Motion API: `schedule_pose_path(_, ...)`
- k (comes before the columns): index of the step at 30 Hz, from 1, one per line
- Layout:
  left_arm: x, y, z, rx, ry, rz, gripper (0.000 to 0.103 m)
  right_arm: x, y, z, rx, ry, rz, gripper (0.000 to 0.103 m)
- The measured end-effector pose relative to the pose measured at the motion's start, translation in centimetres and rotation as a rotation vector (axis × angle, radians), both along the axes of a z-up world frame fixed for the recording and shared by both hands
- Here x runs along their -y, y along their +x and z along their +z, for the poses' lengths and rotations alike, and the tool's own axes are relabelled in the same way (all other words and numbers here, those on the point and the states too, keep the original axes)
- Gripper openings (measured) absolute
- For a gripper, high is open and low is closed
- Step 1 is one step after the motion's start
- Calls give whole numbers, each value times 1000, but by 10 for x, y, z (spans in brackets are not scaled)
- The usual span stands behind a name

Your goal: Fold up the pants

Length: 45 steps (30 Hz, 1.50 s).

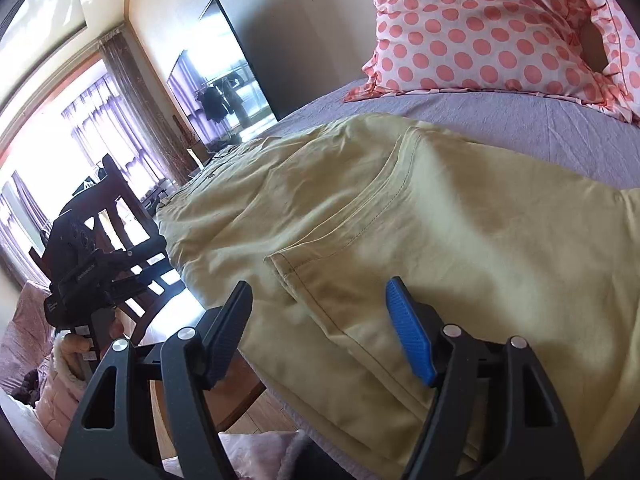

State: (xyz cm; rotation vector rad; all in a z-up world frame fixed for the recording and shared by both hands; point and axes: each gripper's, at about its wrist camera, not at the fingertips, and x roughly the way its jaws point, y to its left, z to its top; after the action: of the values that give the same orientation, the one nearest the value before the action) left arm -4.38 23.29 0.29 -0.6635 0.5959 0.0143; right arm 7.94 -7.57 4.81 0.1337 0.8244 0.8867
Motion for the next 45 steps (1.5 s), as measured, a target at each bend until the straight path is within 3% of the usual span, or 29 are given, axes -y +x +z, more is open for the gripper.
schedule_pose_path(5,2,24,-1,-52,4,22,80,1,2,-1,-5,7,-8,72)
schedule_pose_path(10,-18,28,-1,-75,-150,48,84,3,2,-2,-8,19,-7,72)
schedule_pose_path(13,-24,29,-1,-87,-201,65,84,3,3,-3,-10,27,-8,73)
schedule_pose_path(18,-35,26,12,-79,-147,146,85,5,2,-4,-13,40,-7,73)
schedule_pose_path(20,-44,33,10,-111,-132,161,85,5,3,-4,-14,48,-11,73)
schedule_pose_path(27,-72,38,9,-150,-254,216,88,6,2,-6,-15,58,-10,73)
schedule_pose_path(31,-70,34,27,-94,-192,226,88,7,3,-7,-14,69,-7,73)
schedule_pose_path(33,-70,41,31,-107,-172,217,88,8,2,-7,-13,73,-8,73)
schedule_pose_path(38,-88,56,27,-111,-195,251,87,11,0,-7,-11,88,-13,73)
schedule_pose_path(41,-92,62,31,-97,-125,320,66,24,-2,-2,-4,120,-38,73)
schedule_pose_path(43,-84,71,38,-120,22,361,21,40,-1,3,8,145,-72,74)
schedule_pose_path(45,-73,74,49,-100,125,358,15,58,-2,9,27,160,-115,76)
